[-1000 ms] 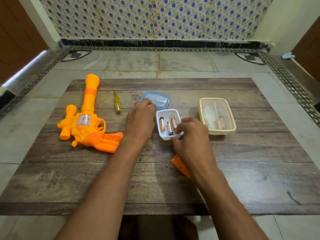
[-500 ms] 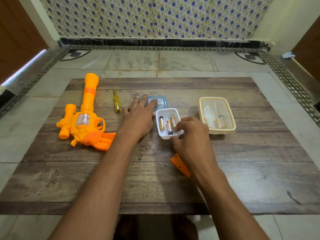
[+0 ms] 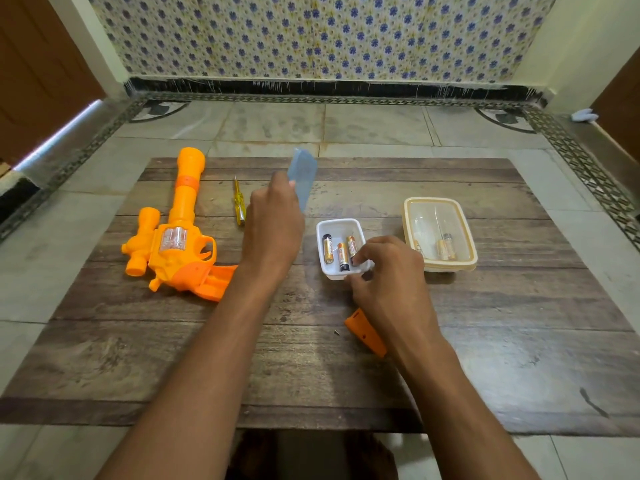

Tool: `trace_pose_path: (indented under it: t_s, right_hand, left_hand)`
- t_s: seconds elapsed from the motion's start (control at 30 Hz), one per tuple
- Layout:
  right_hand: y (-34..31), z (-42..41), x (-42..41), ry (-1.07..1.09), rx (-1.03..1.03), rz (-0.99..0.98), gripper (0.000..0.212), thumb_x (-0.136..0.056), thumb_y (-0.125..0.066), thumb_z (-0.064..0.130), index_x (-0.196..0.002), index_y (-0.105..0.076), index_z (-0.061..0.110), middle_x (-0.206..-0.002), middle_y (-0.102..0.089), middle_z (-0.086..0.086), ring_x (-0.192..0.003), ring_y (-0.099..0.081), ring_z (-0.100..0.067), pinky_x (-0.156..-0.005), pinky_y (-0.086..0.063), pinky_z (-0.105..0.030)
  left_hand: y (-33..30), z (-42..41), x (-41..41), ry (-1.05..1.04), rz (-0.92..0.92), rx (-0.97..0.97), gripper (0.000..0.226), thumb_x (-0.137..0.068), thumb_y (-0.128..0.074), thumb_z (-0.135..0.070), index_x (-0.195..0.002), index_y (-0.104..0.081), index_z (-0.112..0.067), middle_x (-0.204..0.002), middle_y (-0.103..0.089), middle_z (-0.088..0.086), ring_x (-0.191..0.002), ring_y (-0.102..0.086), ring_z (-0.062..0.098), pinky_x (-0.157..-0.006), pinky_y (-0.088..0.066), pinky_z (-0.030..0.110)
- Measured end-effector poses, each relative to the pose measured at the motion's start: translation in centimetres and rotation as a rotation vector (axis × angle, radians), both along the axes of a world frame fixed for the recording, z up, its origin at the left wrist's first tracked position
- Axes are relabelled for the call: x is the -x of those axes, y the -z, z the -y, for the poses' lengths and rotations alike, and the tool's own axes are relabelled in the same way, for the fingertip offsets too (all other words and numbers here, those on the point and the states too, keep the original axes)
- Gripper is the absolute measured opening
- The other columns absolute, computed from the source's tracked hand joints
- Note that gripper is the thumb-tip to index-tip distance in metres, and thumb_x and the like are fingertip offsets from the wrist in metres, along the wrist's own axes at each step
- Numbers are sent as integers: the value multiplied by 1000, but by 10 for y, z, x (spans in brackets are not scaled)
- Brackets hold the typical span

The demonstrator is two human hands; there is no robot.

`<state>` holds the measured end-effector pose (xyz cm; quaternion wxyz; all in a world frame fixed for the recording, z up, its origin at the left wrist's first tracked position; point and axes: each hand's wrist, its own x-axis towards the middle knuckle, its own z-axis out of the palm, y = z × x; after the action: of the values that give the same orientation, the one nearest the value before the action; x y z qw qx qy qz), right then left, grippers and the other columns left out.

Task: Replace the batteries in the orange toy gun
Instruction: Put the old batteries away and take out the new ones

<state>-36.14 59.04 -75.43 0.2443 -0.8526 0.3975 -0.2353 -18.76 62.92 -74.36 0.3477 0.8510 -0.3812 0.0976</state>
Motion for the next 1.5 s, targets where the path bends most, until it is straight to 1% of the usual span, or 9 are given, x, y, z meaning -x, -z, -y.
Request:
trace_pose_path:
  t_s: [0.13,0.33,0.43,0.63,0.77,0.93,1.1,1.3,1.5]
  right_hand:
    - [-5,-2,3,-6,-31,44,32,-75,-78,5,-105,-77,13,-112,-68,-4,-100,-64,-17,-85,-48,-20]
    - [-17,-3,7,49,-42,235,47,-75,-66,9,-121,-73,9,-108,-76,-8,-98,-70,-20,-91,-59,-39]
    - [-16,-3,2,98,-39,299,38,-87,-64,12,-124,-73,9,-115,-76,-6,-104,-70,-17,-96,-59,-38]
    - [-8,-2,-7,127,-97,274,32,-95,-67,19,-125,-74,10,-117,-77,-5,-104,-73,-17,-94,-59,-39]
    - [-8,-2,-6,116,-105,241,28,-90,-71,12,-116,-76,3,-110,-78,-12,-96,-75,-24,-87,-61,-42]
    - [-9,-1,-5,136,-125,171,20,-90,-68,9,-104,-76,-2,-100,-77,-18,-89,-73,-29,-81,-60,-48]
    - [-8,-2,-7,142,-144,173,19,-90,-67,11,-101,-76,-2,-97,-77,-19,-88,-73,-31,-83,-58,-49]
    - [-12,-3,-6,113,-140,158,27,-95,-68,22,-115,-77,6,-107,-79,-9,-92,-73,-18,-79,-55,-28]
    - [-11,-4,-5,122,-176,198,25,-92,-64,8,-115,-73,3,-106,-77,-14,-95,-73,-27,-88,-59,-46]
  left_hand:
    - [-7,0,9,-21,-364,199,28,-103,-49,-21,-93,-65,1,-91,-73,14,-72,-75,26,-55,-63,43]
    - [-7,-10,28,-54,-495,175,21,-97,-66,-17,-83,-71,-2,-80,-74,1,-71,-69,9,-63,-54,23]
    - [1,-11,31,-2,-634,201,13,-94,-69,-20,-90,-73,-8,-87,-77,4,-83,-75,19,-75,-63,38]
    - [3,-17,40,-2,-606,93,19,-95,-70,-18,-90,-72,0,-78,-74,13,-61,-74,19,-57,-62,32]
    - [6,-18,42,3,-497,-54,39,-91,-72,-25,-66,-61,2,-66,-66,18,-63,-68,30,-63,-58,43]
    - [3,-20,42,34,-496,-87,31,-94,-69,-26,-85,-68,4,-77,-69,21,-66,-69,34,-64,-60,52]
    - [7,-20,36,50,-520,-102,36,-97,-61,-23,-79,-64,7,-70,-67,26,-66,-69,39,-67,-59,55]
    - [4,-21,33,113,-500,-184,33,-100,-60,-25,-88,-71,4,-72,-69,21,-70,-70,37,-69,-60,52]
    - [6,-21,36,170,-424,-268,38,-100,-61,-25,-74,-65,2,-66,-64,16,-68,-65,32,-59,-47,36]
